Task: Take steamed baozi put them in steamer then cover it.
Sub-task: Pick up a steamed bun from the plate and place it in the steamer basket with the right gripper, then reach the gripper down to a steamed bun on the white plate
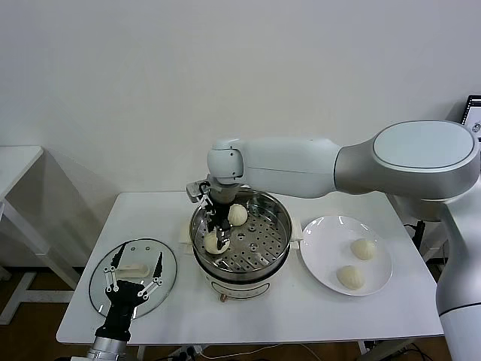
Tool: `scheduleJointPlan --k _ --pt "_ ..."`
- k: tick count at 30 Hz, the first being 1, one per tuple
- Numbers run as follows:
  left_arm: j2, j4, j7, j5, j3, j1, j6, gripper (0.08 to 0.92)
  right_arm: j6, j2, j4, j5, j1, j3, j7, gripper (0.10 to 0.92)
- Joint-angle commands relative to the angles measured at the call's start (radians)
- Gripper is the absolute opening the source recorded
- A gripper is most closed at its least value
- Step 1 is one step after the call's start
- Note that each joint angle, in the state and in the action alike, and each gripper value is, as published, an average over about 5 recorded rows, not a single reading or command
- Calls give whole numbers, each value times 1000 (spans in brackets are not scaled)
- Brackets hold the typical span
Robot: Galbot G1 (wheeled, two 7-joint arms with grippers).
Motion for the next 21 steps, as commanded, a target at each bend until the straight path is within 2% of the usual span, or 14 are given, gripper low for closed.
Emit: scheduleJointPlan --k 1,5,8,15,21 --pt "3 3 1 0 -7 0 -2 823 -7 15 -5 -3 -21 3 32 659" --pt "5 4 2 -2 -16 1 -4 823 -6 -22 26 -13 5 23 22 768" --pt "4 3 2 -2 -15 2 -3 823 2 -90 80 -33 56 46 -3 813" --pt "2 1 2 0 3 -3 0 823 70 -399 255 -116 188 75 -109 823" --pt "3 3 3 4 17 -5 0 823 215 -692 276 -273 221 65 -257 823"
